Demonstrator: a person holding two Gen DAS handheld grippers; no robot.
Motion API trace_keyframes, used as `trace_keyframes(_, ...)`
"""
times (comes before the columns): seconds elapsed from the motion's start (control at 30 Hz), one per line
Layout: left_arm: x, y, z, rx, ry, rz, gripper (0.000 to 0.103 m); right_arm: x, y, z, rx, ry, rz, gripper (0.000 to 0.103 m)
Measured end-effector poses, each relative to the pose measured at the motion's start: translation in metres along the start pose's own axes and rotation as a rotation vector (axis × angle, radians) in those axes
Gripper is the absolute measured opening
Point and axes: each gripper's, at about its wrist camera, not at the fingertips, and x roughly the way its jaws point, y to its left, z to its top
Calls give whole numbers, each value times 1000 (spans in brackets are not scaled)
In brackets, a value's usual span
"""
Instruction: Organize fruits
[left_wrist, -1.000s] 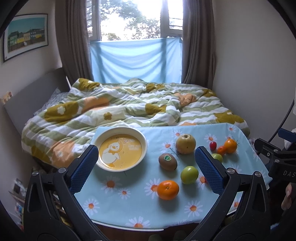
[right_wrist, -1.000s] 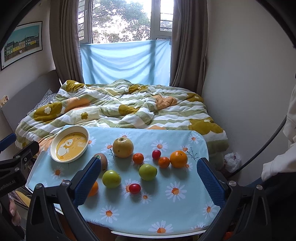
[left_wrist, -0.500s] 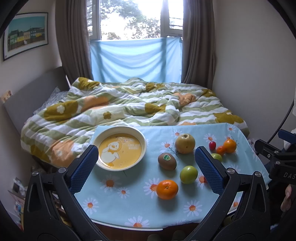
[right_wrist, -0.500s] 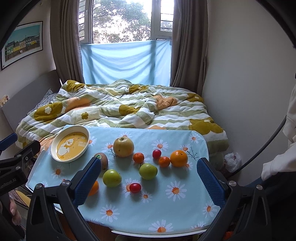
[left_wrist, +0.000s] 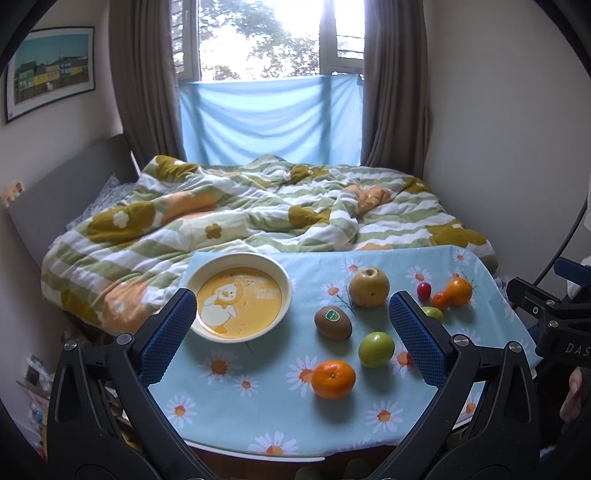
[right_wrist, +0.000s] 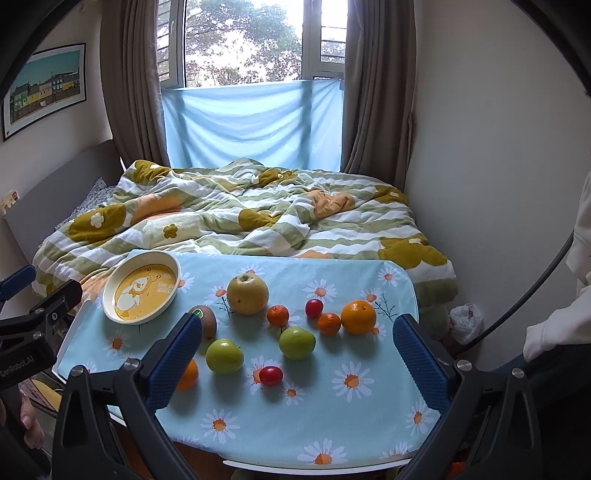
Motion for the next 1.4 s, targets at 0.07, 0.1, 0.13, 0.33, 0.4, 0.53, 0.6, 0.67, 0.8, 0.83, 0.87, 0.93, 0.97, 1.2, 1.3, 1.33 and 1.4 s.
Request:
trace_keyframes(0.07, 2, -2, 2, 4, 3, 2, 103, 0, 0, 0, 0, -1, -2, 103)
trace_keyframes(0.1, 2, -3, 3, 4, 3, 1, 103, 0, 0, 0, -1, -1, -1, 103)
trace_keyframes(0.13, 3, -3, 3, 3, 3, 0, 103, 0, 1, 0, 0, -2, -1, 103)
trace_keyframes(0.33, 3, -3, 3, 3, 3, 2, 103, 0, 1, -1, 3, -3, -2, 103)
trace_keyframes(0.4, 3, -3, 2, 3, 4, 2, 103, 0, 1, -1, 2, -3, -2, 103)
trace_keyframes(0.53, 5, -5, 3, 1, 7, 0, 103, 1, 3, 0, -3, -1, -9, 103)
trace_keyframes(0.6, 5, -6, 3, 2, 7, 1, 103, 1, 3, 0, -1, -2, -6, 103)
trace_keyframes(0.67, 6, -5, 4, 1, 7, -1, 103, 2, 4, 0, -1, -4, -7, 103)
trace_keyframes(0.8, 5, -5, 3, 1, 5, 0, 103, 2, 2, 0, 0, -2, -6, 103)
trace_keyframes(0.83, 6, -6, 4, 1, 5, 0, 103, 2, 2, 0, 1, -2, -6, 103)
trace_keyframes(0.87, 5, -5, 3, 1, 6, -1, 103, 2, 3, 0, 2, -1, -5, 103)
trace_keyframes(0.93, 5, -5, 3, 1, 6, -1, 103, 2, 3, 0, 2, -1, -5, 103)
trace_keyframes(0.97, 5, -5, 3, 1, 7, -2, 103, 2, 4, 0, 2, -1, -5, 103)
trace_keyframes(1.2, 17, 3, 4, 3, 52, -15, 103, 4, 4, 6, 17, 10, 11, 103)
trace_keyframes(1.3, 28, 8, -3, 7, 98, -18, 103, 13, 1, 2, 27, 41, 16, 103)
trace_keyframes(1.33, 32, 9, -6, 12, 114, -15, 103, 17, 0, 0, 31, 52, 21, 103)
trace_keyframes(1.4, 40, 9, -14, 26, 146, -19, 103, 23, -4, -7, 36, 72, 21, 103)
